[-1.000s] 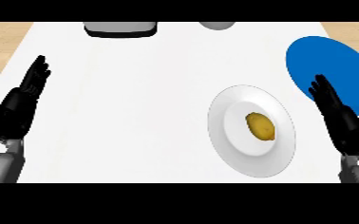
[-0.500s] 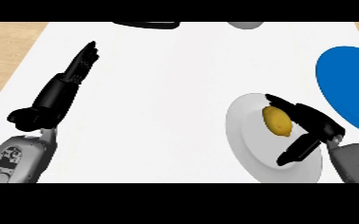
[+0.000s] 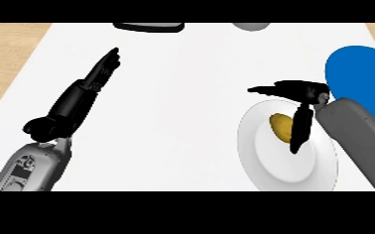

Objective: Pick the lemon from the plate and place it in the plate

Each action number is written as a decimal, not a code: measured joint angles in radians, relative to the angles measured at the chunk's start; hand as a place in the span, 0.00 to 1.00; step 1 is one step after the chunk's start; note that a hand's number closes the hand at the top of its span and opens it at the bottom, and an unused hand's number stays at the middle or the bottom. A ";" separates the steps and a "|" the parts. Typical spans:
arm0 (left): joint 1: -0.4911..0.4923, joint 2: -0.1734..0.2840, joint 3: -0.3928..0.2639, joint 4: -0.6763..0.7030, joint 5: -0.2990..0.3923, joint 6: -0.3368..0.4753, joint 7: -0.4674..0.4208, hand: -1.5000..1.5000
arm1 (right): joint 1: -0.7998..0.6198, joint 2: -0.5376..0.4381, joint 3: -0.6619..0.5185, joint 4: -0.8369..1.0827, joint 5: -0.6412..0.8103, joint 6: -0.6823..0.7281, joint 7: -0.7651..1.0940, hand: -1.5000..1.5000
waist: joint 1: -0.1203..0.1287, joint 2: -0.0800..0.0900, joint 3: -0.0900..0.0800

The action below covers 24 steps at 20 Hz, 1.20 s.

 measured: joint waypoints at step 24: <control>0.064 -0.021 0.056 -0.080 -0.026 -0.019 0.043 0.50 | -0.476 0.203 0.045 0.641 0.141 0.360 0.155 0.00 | -0.055 -0.005 0.000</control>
